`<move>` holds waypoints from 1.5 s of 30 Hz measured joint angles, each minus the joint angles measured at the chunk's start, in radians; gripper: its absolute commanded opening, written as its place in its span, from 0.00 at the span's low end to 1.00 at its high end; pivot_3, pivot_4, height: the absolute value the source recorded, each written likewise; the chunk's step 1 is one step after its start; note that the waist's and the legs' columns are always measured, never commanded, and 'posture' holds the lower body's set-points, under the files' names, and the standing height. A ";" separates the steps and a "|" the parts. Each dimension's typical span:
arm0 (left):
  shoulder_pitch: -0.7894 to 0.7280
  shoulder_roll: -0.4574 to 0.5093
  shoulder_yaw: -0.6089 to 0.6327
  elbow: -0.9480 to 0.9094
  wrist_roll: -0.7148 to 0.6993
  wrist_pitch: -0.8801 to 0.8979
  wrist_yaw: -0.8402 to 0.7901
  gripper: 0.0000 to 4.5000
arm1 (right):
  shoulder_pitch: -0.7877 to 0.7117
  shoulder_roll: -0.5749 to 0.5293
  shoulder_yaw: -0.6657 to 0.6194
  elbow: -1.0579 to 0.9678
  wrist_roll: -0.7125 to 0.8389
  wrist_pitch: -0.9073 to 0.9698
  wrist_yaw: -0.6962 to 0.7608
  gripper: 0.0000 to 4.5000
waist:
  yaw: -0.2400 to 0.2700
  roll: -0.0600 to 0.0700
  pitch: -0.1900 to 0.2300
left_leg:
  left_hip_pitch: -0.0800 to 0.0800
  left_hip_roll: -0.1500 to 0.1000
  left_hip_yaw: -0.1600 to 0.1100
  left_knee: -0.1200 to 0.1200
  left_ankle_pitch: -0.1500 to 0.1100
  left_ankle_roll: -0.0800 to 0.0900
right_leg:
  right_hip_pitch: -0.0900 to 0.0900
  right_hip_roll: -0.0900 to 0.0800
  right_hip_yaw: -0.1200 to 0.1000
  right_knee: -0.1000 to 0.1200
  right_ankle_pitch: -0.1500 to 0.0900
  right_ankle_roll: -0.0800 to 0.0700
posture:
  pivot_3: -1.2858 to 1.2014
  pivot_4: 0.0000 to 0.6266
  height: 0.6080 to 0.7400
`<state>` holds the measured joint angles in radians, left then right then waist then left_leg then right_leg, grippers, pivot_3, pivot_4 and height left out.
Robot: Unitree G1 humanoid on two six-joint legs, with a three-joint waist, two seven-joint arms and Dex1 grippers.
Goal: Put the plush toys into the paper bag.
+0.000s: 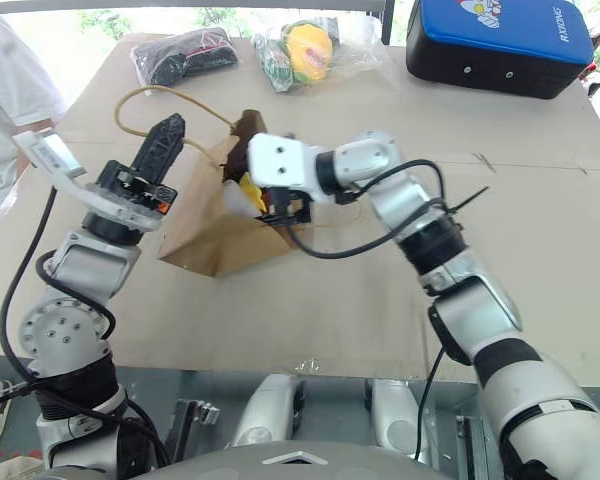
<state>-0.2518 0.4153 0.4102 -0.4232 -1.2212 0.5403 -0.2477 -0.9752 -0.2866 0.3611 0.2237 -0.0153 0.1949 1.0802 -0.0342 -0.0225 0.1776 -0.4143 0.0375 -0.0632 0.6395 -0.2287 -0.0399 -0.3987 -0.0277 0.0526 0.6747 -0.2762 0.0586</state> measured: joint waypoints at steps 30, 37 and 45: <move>-0.025 0.068 0.007 0.022 -0.051 0.020 -0.055 0.00 | 0.278 0.383 -0.643 -0.187 0.472 0.854 -0.569 0.50 | -0.006 0.000 0.000 | 0.001 0.000 0.000 0.000 0.000 0.001 | 0.000 0.002 0.001 0.002 0.000 0.000 | 0.52 0.24 1.00; -0.120 0.072 0.009 0.095 -0.024 0.016 -0.063 0.00 | 0.199 0.354 -0.652 -0.229 0.659 0.753 -0.474 0.02 | -0.004 0.001 0.000 | 0.000 0.000 0.000 0.000 0.000 0.001 | 0.000 0.002 0.000 0.002 0.000 0.000 | 0.52 0.24 1.00; -0.193 0.093 -0.003 0.200 0.064 0.013 -0.128 0.00 | 0.099 0.203 -0.651 -0.463 0.845 0.851 -0.550 0.02 | -0.007 0.001 0.000 | 0.000 0.000 0.000 0.000 0.000 0.001 | -0.001 0.002 0.000 0.002 0.000 0.000 | 0.52 0.24 1.00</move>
<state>-0.4447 0.5080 0.4071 -0.2232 -1.1567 0.5536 -0.3759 -0.8760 -0.0833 -0.2896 -0.2391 0.8293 1.0457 0.5298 -0.0413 -0.0218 0.1779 -0.4143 0.0380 -0.0634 0.6391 -0.2292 -0.0390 -0.3994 -0.0257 0.0529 0.6764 -0.2765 0.0586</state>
